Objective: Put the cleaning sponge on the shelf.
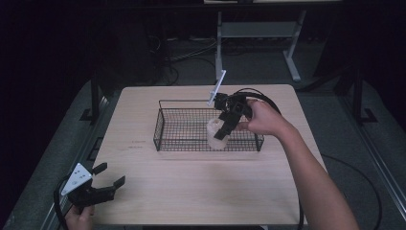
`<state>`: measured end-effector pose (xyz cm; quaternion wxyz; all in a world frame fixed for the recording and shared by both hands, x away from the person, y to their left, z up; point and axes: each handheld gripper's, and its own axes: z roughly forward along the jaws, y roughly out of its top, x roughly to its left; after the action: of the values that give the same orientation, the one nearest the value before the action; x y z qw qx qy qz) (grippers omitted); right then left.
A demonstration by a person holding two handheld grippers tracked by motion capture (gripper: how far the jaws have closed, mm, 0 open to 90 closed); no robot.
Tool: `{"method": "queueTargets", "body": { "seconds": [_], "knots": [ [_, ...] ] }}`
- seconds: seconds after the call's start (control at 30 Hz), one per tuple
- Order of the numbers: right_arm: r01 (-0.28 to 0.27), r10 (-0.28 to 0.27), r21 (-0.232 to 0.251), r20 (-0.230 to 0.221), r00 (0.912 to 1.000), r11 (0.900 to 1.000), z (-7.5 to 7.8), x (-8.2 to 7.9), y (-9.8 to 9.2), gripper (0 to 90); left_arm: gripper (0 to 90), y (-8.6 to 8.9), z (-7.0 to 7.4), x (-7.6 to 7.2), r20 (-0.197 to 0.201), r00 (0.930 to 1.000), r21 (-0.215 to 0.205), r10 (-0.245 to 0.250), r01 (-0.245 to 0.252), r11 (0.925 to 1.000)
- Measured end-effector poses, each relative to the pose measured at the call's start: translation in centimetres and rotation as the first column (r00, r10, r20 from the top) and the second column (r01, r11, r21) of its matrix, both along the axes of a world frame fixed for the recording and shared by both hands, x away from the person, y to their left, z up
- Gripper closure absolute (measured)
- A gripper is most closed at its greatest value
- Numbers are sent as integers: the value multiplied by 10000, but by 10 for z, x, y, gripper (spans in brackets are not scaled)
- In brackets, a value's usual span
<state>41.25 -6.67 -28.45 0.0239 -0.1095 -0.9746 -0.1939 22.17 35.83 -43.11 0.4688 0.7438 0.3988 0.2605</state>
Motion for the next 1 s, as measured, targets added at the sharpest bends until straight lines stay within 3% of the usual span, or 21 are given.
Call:
{"method": "queueTargets", "body": {
  "seconds": [0.53, 1.0],
  "knots": [
    [612, -612, -42, -39, 9981, 9981, -1, 26, -7, 288, 140, 1, 0, 0, 0, 10000, 20, -4, 4, 10000],
    [1029, -1028, 14, -131, 9946, 9947, -7, 39, -14, 288, 140, 1, 0, 0, -5, 10000, 8, -11, 11, 10000]
  ]
}}
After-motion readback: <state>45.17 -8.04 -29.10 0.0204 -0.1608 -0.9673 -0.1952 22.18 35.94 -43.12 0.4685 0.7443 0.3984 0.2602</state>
